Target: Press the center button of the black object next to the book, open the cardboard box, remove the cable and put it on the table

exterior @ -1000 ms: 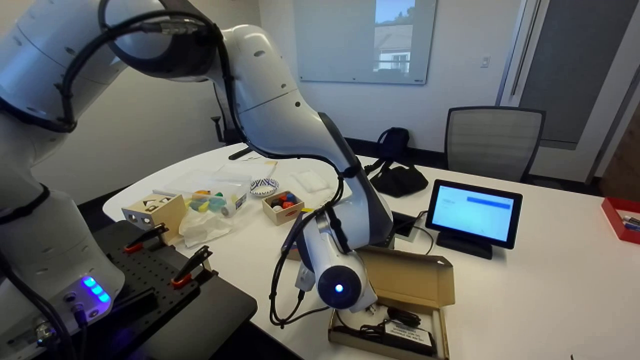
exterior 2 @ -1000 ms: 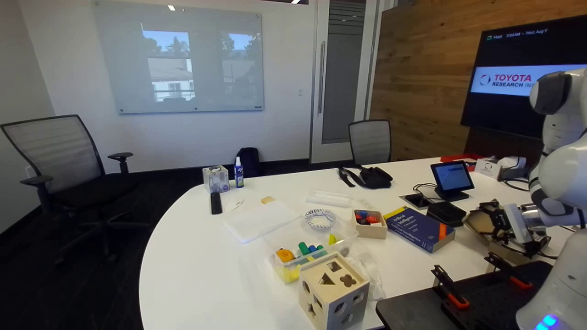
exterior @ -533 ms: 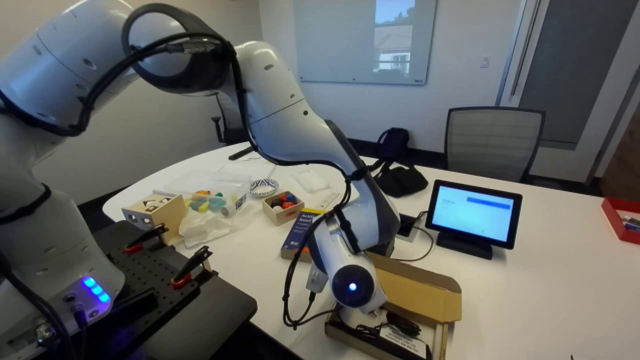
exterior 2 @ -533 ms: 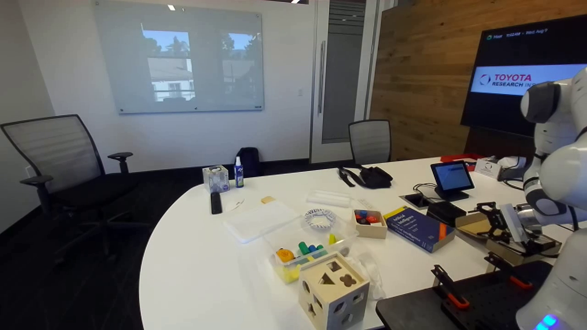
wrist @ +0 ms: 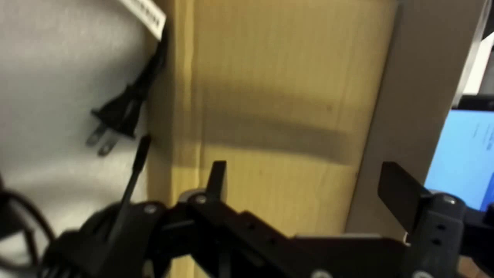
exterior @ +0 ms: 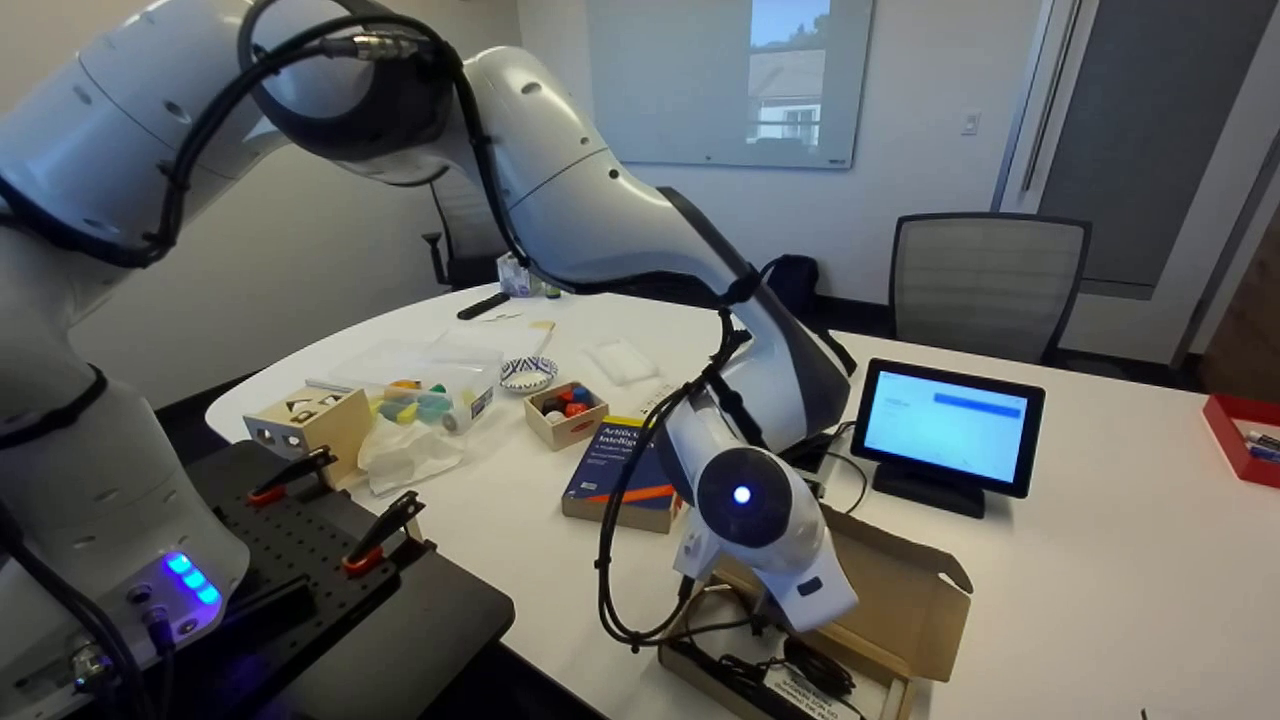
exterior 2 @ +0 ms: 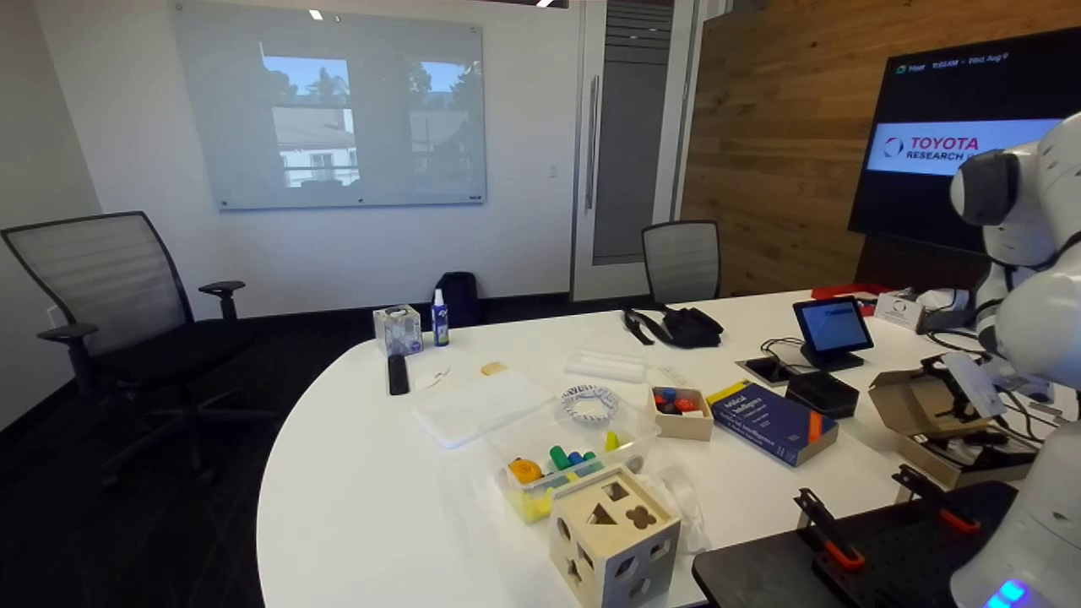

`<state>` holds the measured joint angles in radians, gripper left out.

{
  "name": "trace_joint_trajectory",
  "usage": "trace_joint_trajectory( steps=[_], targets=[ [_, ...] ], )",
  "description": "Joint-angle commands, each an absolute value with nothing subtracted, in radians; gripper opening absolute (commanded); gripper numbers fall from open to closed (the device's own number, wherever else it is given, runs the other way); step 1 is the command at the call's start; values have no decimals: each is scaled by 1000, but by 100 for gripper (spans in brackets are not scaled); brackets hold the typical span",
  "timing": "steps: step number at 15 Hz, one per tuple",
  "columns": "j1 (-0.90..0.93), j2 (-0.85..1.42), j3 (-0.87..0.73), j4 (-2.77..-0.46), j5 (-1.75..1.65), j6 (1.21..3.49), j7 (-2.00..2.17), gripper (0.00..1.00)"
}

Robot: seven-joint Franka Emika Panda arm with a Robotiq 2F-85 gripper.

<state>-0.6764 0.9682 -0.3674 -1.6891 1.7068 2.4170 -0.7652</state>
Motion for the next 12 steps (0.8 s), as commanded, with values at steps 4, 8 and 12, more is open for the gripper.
trace_joint_trajectory(
  steps=[4, 8, 12],
  targets=[
    [-638, 1027, -432, -1612, 1624, 2743, -544, 100],
    [-636, 1078, -425, -1627, 1422, 2848, -339, 100],
    [-634, 1110, -421, -1640, 1212, 2879, -128, 100]
  ],
)
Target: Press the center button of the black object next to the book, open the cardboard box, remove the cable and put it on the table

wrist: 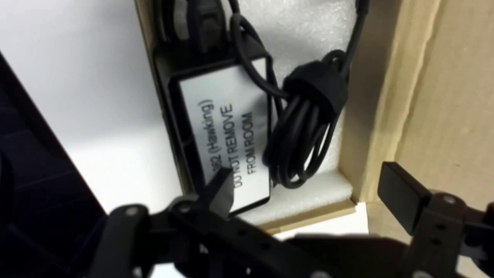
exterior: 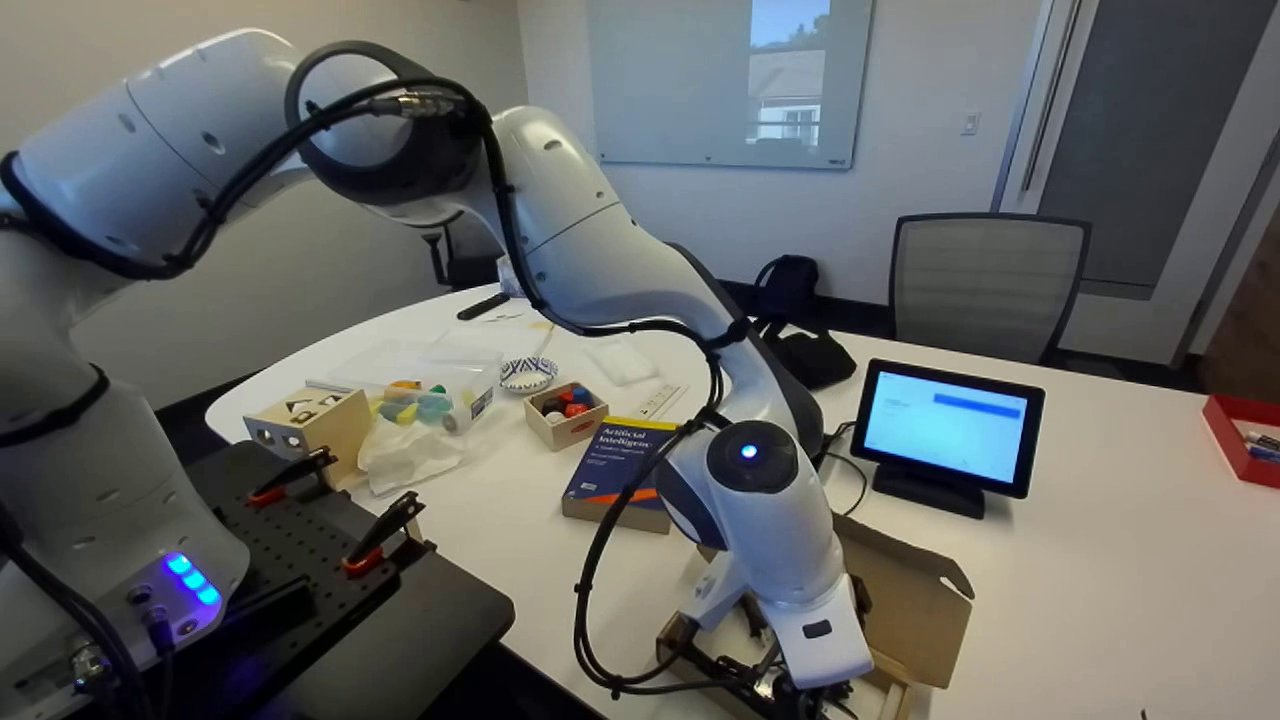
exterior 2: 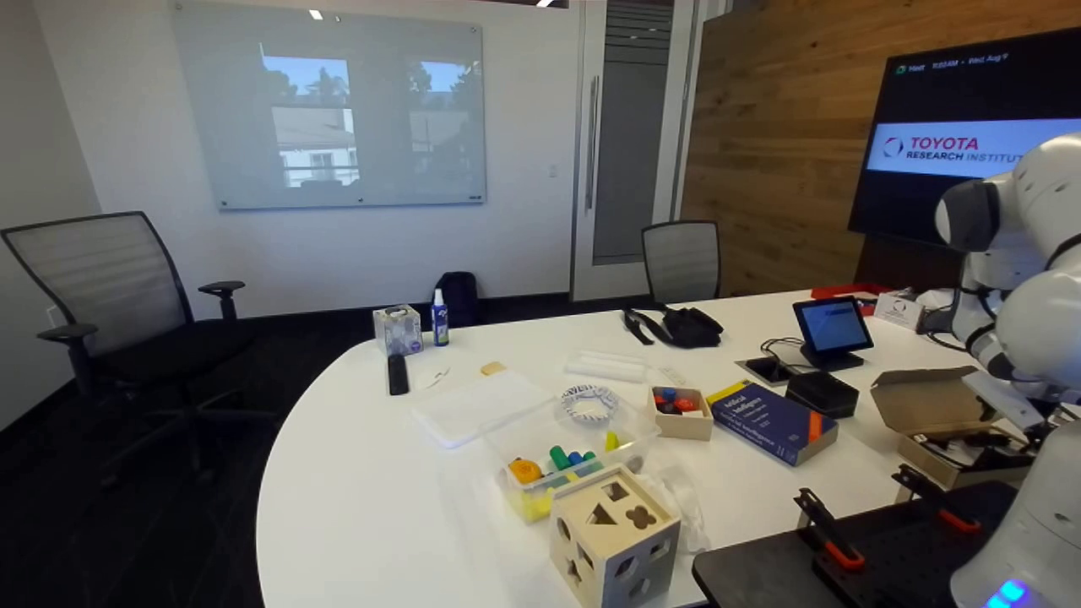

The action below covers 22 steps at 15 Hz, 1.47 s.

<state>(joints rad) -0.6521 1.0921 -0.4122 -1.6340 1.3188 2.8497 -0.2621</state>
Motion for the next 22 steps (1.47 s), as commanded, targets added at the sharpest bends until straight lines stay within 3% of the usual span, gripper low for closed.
trace_joint_trajectory(
  steps=[1, 10, 22],
  targets=[
    [-639, 1111, -417, -1640, 1167, 2876, -82, 100],
    [-610, 1114, -479, -1640, 767, 2754, 317, 100],
    [-671, 1132, -473, -1475, 409, 2351, 654, 100]
  ],
)
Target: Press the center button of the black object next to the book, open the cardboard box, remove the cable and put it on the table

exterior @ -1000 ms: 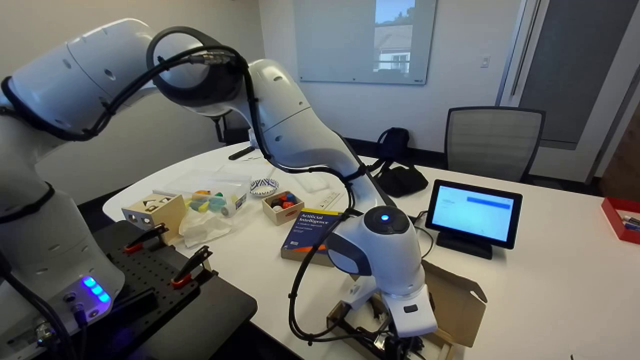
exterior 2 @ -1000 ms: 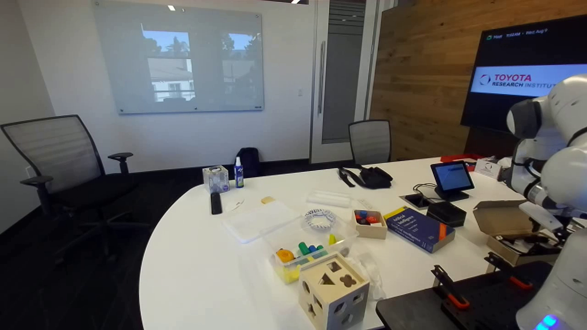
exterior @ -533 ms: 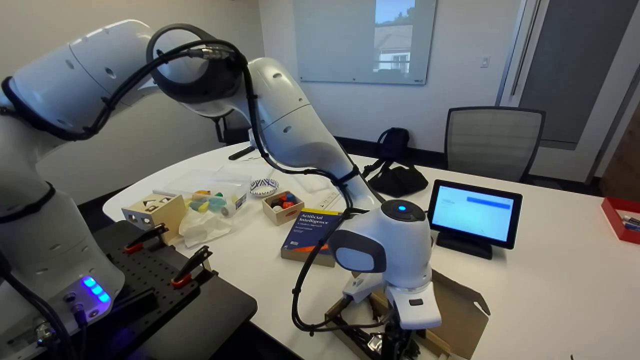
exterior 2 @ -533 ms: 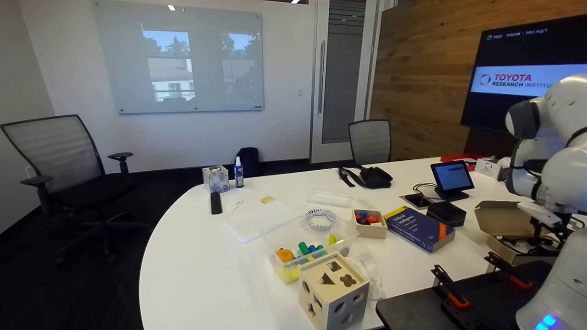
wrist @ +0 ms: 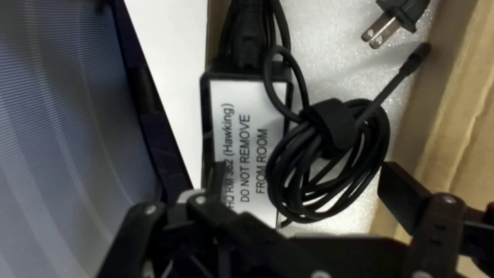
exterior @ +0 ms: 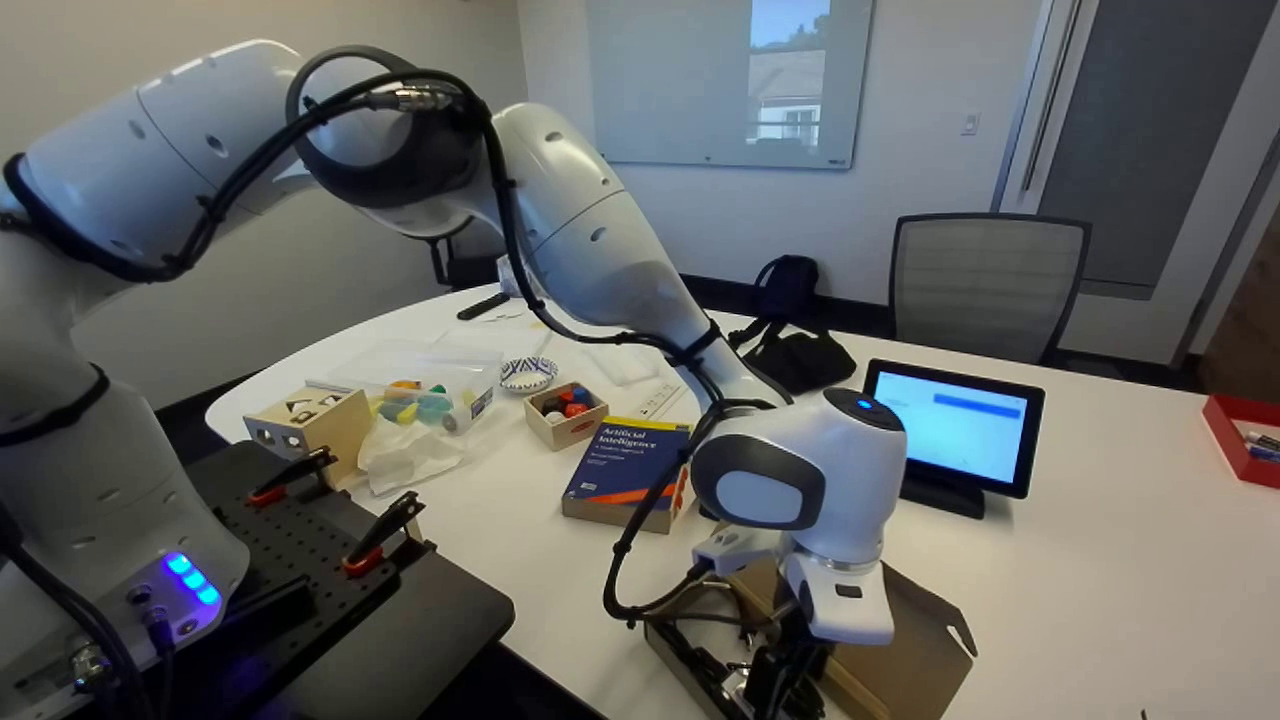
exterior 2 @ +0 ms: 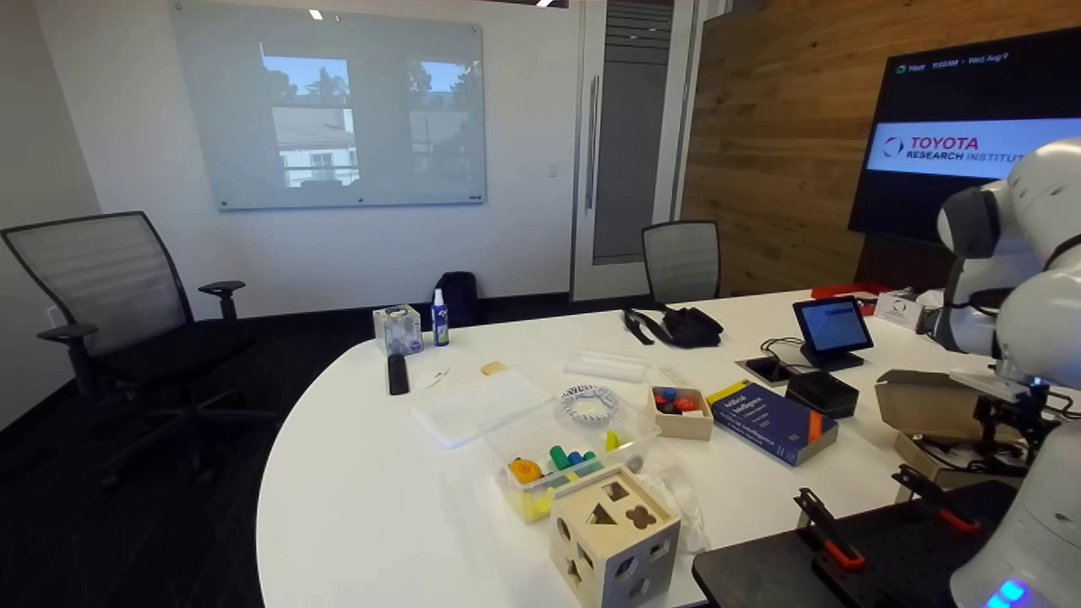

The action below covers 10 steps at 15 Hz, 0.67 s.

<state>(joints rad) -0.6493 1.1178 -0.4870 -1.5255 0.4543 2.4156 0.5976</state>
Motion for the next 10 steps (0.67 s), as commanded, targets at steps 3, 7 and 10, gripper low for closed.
trace_joint_trajectory(
  steps=[3, 7, 10],
  targets=[
    [-682, 1148, -466, -1451, 383, 2322, 680, 74],
    [-690, 1170, -468, -1431, 342, 2299, 714, 43],
    [-706, 1170, -453, -1424, 344, 2298, 717, 22]
  ],
)
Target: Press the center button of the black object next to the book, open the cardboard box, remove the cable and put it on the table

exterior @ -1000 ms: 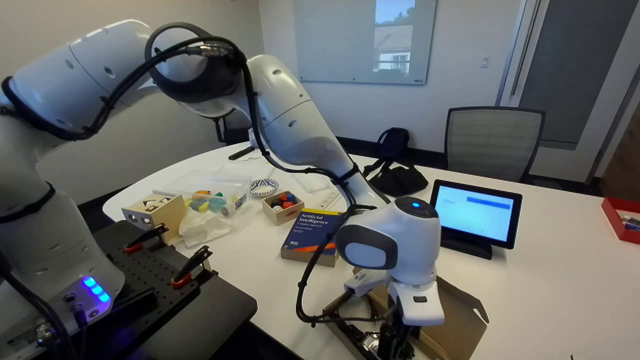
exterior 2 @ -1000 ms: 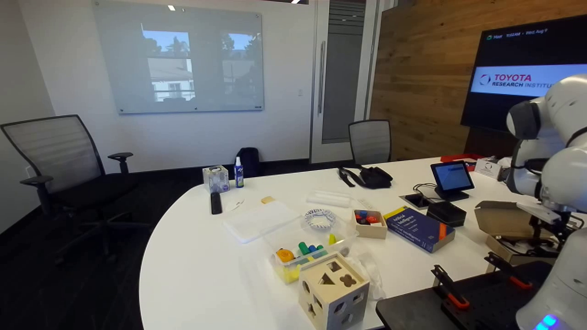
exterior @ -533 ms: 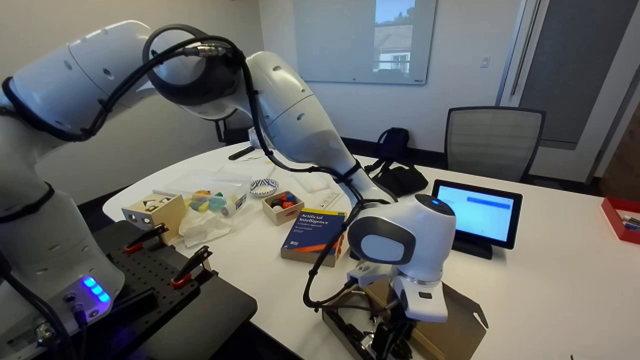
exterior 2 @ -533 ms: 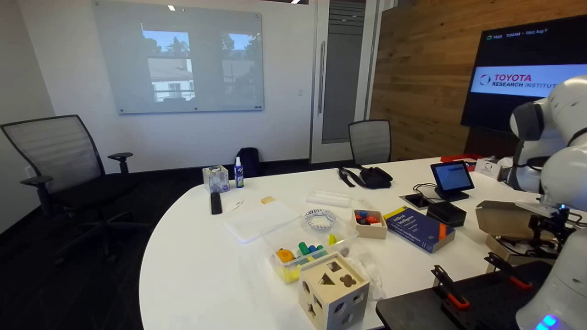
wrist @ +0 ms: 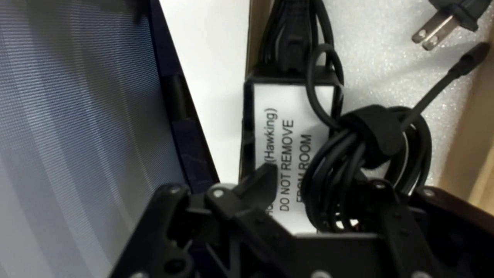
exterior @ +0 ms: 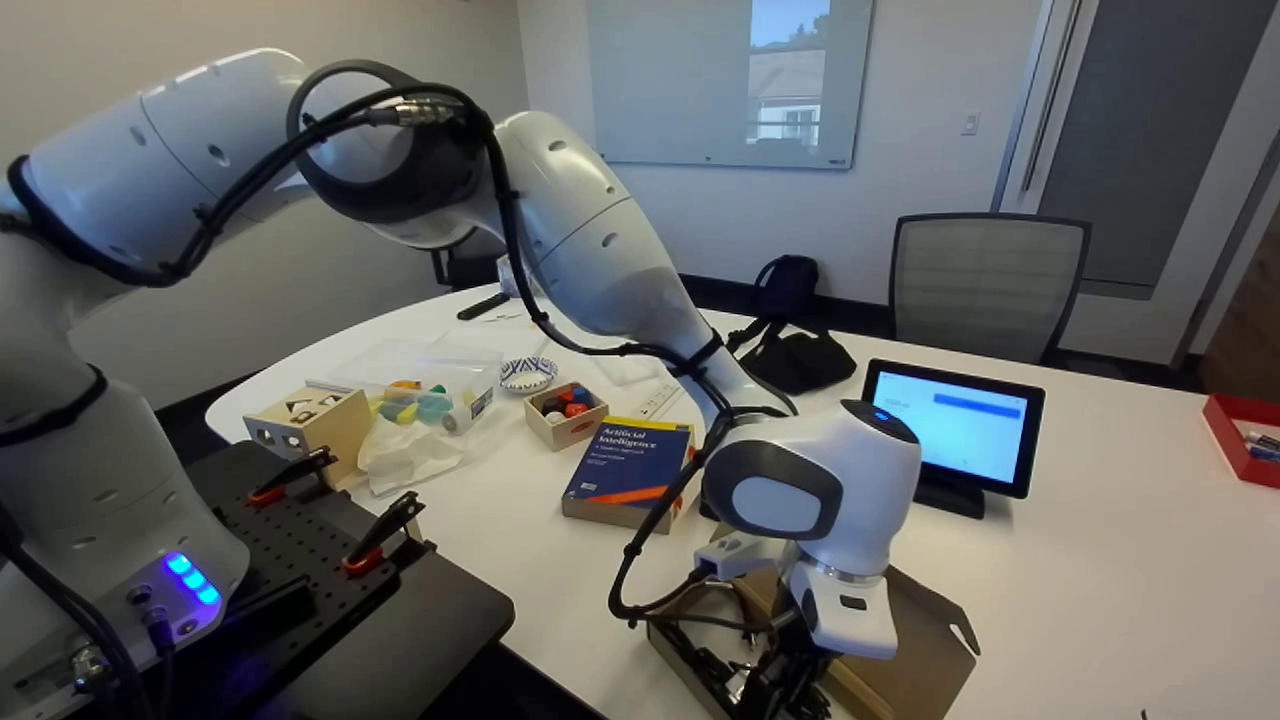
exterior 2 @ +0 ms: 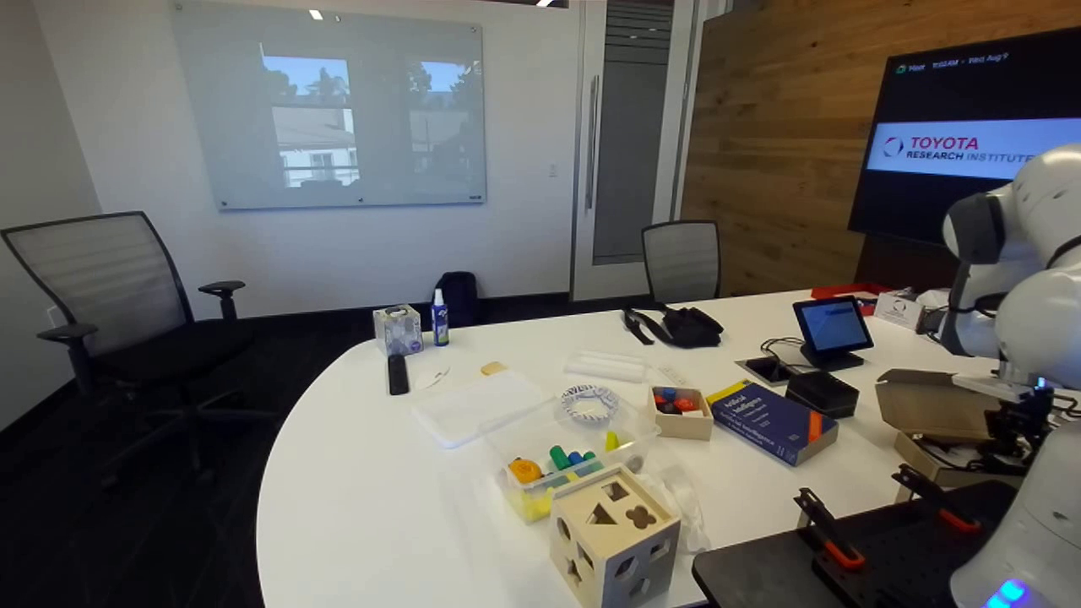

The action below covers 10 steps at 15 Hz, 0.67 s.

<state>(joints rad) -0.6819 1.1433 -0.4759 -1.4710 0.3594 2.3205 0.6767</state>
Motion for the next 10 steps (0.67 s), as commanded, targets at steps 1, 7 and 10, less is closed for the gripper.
trace_joint_trajectory(
  steps=[1, 7, 10],
  targets=[
    [-711, 1167, -448, -1418, 346, 2293, 715, 14],
    [-751, 1103, -403, -1419, 359, 2249, 678, 1],
    [-780, 1034, -375, -1460, 374, 2249, 626, 1]
  ],
)
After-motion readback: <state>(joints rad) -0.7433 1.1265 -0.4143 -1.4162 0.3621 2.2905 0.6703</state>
